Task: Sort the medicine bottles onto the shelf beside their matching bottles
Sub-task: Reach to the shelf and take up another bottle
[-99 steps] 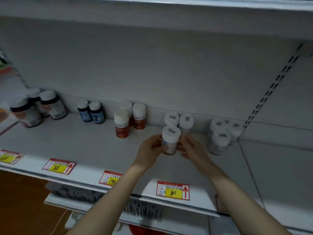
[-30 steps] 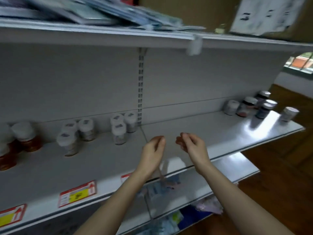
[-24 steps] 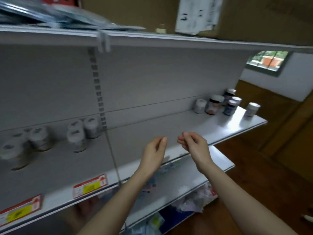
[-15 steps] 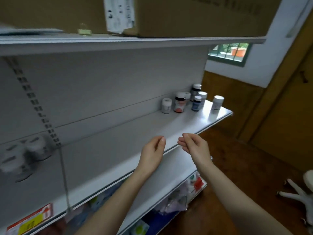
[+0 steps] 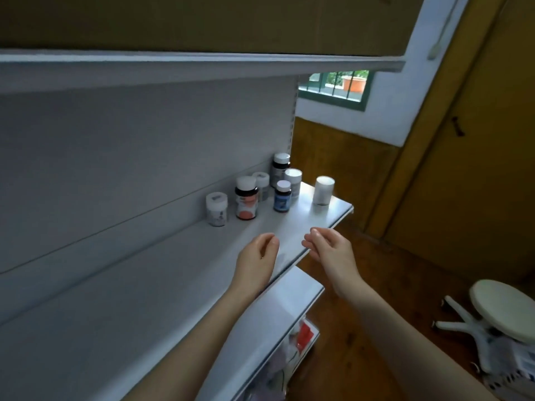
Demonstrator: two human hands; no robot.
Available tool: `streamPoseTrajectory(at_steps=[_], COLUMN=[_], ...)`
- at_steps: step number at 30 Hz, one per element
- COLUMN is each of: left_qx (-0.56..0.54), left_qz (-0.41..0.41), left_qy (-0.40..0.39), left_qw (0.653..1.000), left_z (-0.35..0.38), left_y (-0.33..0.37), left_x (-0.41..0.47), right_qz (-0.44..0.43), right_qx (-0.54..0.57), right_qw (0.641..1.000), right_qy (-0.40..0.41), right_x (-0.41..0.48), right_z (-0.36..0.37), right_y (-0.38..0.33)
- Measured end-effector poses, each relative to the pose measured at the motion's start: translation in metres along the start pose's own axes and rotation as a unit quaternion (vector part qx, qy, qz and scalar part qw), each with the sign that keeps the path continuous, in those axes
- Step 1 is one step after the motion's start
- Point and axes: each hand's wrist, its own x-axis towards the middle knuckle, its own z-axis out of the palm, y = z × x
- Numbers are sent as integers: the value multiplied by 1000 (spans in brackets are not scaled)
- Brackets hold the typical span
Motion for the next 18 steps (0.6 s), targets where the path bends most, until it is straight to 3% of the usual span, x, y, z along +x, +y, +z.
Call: streamPoseTrajectory(at_steps=[11,18], left_qx=[25,45], left_qz=[-9,-63], left_qy=[-39,-27], left_qw=[999,997], left_z=[69,129], left_y=[9,7], left_x=[108,174], right_qz=[34,52], right_qx=[-23,-41], right_qw=[999,998], right_qy=[30,-9], right_x=[118,211], right_z=[-35,-61], right_y=[30,60])
